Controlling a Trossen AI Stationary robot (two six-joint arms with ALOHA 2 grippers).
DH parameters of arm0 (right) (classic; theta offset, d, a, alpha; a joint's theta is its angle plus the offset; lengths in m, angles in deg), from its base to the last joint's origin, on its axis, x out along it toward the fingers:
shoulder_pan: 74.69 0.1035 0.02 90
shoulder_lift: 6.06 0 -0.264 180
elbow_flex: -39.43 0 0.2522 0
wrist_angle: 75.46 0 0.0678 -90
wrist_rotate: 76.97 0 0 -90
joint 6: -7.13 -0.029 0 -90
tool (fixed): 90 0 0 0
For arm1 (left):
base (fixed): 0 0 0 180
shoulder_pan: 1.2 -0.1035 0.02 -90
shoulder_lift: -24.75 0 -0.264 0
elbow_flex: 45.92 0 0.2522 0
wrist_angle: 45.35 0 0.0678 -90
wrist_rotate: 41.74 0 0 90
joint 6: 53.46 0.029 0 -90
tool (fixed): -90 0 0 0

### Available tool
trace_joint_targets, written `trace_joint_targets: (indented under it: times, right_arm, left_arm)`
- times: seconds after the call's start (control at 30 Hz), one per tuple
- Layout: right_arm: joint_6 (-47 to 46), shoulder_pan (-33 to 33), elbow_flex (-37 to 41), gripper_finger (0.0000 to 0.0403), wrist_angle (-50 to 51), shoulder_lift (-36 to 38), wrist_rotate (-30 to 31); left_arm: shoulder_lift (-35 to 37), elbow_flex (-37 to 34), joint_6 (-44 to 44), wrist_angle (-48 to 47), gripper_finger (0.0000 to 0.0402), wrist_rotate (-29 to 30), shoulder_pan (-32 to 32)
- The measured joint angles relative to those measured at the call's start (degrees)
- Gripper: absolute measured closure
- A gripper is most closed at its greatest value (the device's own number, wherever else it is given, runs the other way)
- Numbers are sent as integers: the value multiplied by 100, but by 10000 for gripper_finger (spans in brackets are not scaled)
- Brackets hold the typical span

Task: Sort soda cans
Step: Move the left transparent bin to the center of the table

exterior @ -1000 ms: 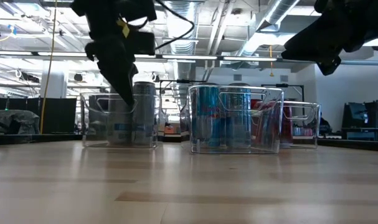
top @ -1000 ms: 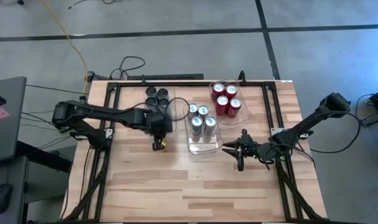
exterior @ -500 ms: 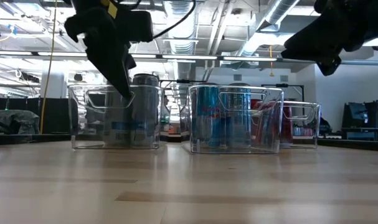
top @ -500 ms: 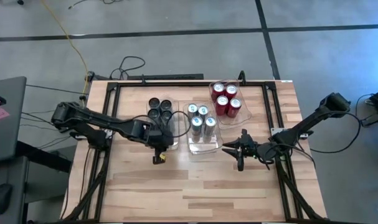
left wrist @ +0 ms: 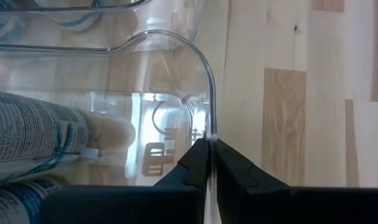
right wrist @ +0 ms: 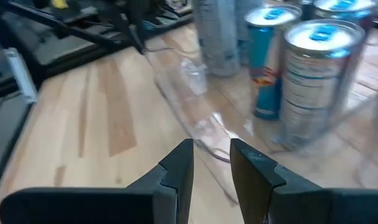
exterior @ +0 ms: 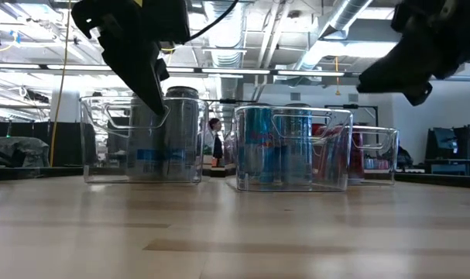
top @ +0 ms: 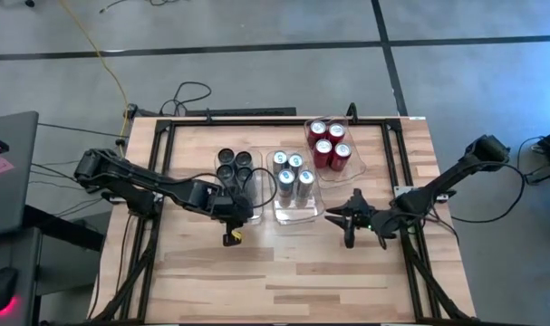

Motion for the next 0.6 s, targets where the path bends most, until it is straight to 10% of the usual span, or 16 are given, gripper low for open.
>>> trace_joint_targets:
  times: [0.6]
  right_arm:
    - [-701,110,0,307,901,13,284]
  left_arm:
    - [395,407,170,-141,338,33,3]
